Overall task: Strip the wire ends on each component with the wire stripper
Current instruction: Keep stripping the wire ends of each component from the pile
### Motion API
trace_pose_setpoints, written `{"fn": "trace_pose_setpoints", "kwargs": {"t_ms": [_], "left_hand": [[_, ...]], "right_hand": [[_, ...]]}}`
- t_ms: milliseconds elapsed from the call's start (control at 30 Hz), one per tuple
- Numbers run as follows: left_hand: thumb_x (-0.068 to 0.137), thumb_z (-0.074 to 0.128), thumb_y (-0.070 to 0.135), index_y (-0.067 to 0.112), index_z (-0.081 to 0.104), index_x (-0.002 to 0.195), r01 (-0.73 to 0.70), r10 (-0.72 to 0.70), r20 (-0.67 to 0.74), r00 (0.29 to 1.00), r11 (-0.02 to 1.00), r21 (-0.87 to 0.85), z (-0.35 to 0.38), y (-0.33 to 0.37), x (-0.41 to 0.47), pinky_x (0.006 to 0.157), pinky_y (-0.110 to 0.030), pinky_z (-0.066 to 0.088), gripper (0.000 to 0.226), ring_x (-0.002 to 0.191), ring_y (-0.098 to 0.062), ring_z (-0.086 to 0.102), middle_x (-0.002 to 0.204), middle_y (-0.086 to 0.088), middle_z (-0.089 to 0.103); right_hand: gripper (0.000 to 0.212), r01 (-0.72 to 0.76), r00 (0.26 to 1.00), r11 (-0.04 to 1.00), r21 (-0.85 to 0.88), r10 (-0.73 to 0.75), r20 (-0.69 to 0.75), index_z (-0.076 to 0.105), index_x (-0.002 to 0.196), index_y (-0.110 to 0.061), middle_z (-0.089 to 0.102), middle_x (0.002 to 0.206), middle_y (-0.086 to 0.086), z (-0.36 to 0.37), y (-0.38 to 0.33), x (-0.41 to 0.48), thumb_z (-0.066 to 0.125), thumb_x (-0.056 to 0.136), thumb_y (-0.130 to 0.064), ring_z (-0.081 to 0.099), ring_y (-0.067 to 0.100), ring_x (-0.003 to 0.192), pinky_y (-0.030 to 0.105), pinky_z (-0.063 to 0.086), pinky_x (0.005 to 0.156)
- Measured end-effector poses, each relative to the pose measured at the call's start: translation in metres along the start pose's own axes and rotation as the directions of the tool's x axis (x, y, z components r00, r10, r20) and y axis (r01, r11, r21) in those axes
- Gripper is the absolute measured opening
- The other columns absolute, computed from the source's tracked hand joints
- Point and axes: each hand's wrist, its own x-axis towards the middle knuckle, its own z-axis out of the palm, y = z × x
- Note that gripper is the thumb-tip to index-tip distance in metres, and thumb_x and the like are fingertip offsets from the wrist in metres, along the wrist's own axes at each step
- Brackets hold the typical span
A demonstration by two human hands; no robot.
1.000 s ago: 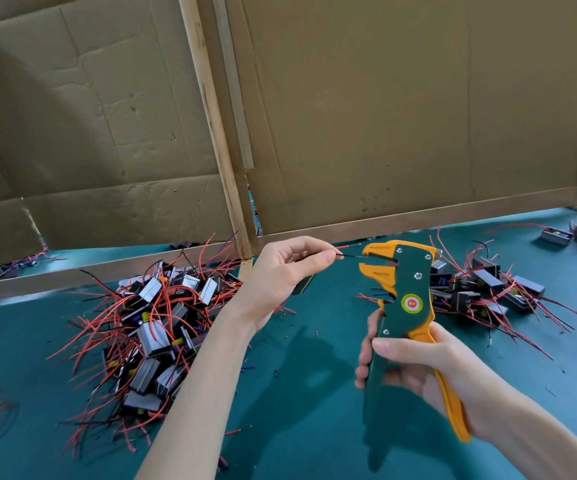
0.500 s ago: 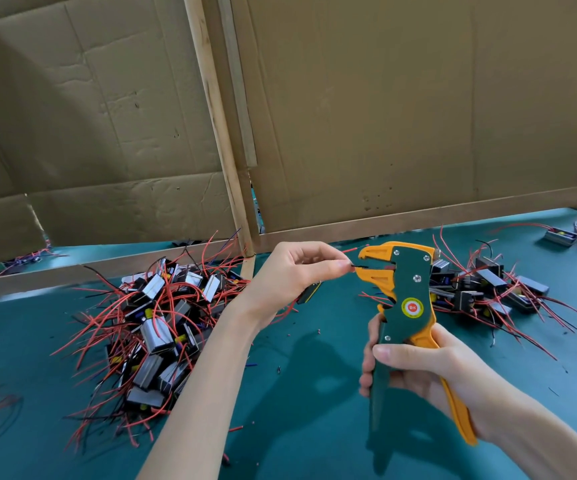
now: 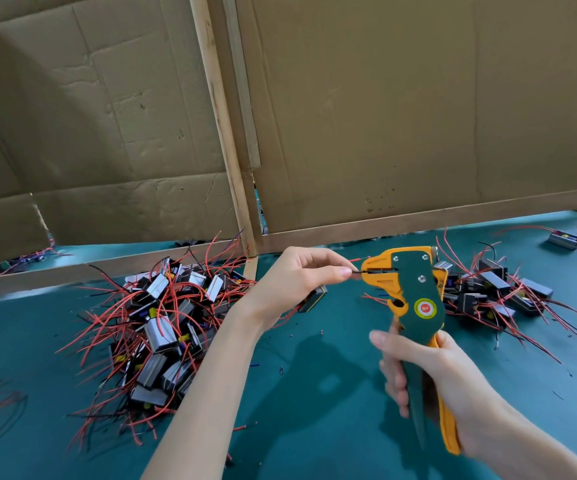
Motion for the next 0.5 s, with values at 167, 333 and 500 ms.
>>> {"fn": "trace_pose_setpoints", "kwargs": {"t_ms": [167,333,500], "left_hand": [[0.094,0.058,0.013,0.019,0.068,0.082,-0.011,0.011,-0.041,0.999,1.000,0.012,-0.002,-0.007,0.003,0.071,-0.006,0.040,0.017,0.074,0.007,0.055,0.080,0.017,0.069],[0.094,0.060,0.018,0.024,0.070,0.081,-0.030,0.030,-0.103,0.994,1.000,0.007,-0.007,-0.014,0.006,0.074,-0.009,0.043,0.017,0.076,-0.005,0.051,0.081,0.018,0.068],[0.093,0.061,0.016,0.032,0.070,0.083,-0.054,0.121,-0.275,0.954,0.970,0.237,0.003,-0.022,0.020,0.066,-0.008,0.040,0.021,0.065,0.000,0.049,0.074,0.018,0.067]], "right_hand": [[0.021,0.033,0.985,0.975,0.220,-0.069,0.158,0.069,0.080,-0.007,0.059,0.074,0.025,-0.002,-0.005,0.004,0.081,0.063,-0.011,0.062,0.037,0.065,0.044,0.056,0.063],[0.020,0.060,0.994,0.950,0.305,-0.086,0.071,0.072,0.082,-0.005,0.063,0.080,0.024,-0.013,-0.008,0.011,0.071,0.063,0.003,0.066,0.037,0.070,0.043,0.058,0.066],[0.015,-0.051,0.997,0.941,0.336,0.069,-0.041,0.067,0.079,0.002,0.065,0.076,0.023,-0.018,-0.006,0.020,0.065,0.066,-0.005,0.068,0.035,0.067,0.042,0.059,0.061]]}}
